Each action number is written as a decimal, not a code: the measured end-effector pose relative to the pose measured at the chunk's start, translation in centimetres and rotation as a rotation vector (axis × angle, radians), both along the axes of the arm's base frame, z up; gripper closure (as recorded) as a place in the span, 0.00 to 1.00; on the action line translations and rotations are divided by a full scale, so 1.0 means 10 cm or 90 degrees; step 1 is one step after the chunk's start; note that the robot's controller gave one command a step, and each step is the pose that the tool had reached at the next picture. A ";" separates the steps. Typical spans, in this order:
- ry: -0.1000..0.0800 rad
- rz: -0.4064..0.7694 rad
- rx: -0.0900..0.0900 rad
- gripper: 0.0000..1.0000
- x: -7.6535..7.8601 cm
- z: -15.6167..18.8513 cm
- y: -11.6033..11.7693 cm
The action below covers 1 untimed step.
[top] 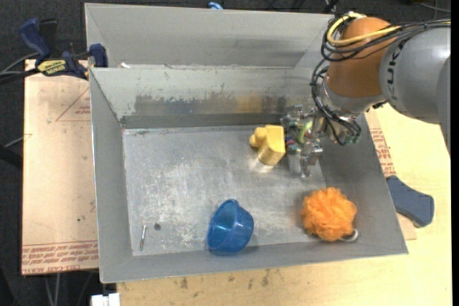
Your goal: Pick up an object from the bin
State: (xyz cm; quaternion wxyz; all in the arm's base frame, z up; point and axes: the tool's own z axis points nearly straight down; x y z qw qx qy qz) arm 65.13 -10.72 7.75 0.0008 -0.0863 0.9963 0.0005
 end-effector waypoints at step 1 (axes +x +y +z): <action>-0.001 -0.011 0.001 0.00 -0.11 0.03 0.07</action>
Offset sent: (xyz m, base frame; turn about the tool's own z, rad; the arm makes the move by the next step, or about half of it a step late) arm -0.0010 0.0555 -0.0075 0.0808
